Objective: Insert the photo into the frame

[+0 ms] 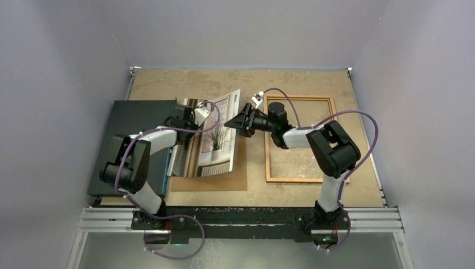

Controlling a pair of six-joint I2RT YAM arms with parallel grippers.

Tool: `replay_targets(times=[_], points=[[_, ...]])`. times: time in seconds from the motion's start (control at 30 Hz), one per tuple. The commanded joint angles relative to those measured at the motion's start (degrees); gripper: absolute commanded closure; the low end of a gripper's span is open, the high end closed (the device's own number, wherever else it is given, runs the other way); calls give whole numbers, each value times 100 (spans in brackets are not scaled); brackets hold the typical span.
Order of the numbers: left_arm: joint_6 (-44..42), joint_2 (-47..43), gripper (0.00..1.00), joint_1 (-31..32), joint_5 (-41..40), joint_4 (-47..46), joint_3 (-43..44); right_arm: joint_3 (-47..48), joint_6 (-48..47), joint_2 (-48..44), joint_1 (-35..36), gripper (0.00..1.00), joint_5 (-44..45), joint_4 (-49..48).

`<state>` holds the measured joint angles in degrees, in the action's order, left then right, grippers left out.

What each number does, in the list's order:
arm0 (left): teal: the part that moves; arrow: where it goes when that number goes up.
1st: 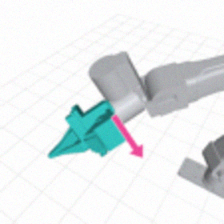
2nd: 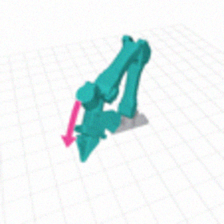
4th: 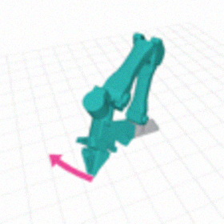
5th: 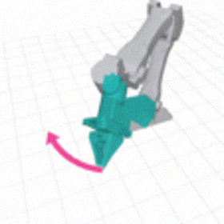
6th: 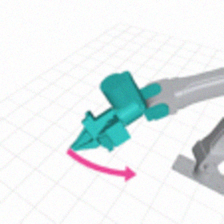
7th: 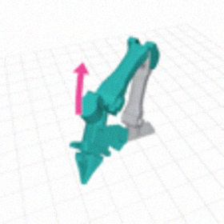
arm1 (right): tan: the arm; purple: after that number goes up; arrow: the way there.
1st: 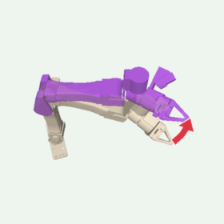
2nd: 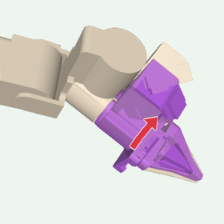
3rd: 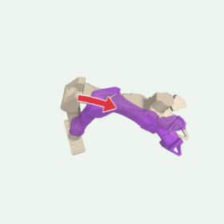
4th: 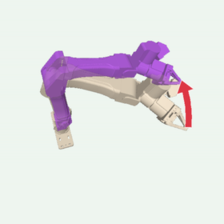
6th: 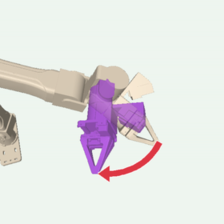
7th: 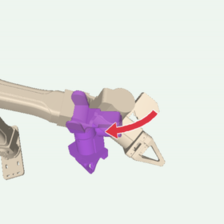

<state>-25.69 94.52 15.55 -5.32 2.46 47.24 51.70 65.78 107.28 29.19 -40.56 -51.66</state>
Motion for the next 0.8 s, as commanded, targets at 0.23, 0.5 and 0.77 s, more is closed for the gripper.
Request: replay_targets(times=[0.23, 0.5, 0.77], points=[[270, -360, 55, 3, 505, 1496, 336, 331, -726, -551, 29, 44, 326, 1542], [213, -414, 54, 5, 588, 1739, 473, 157, -501, -553, -22, 72, 131, 1232], [181, -391, 55, 5, 383, 1633, 407, -122, -529, -921, -247, 71, -65, 1229]])
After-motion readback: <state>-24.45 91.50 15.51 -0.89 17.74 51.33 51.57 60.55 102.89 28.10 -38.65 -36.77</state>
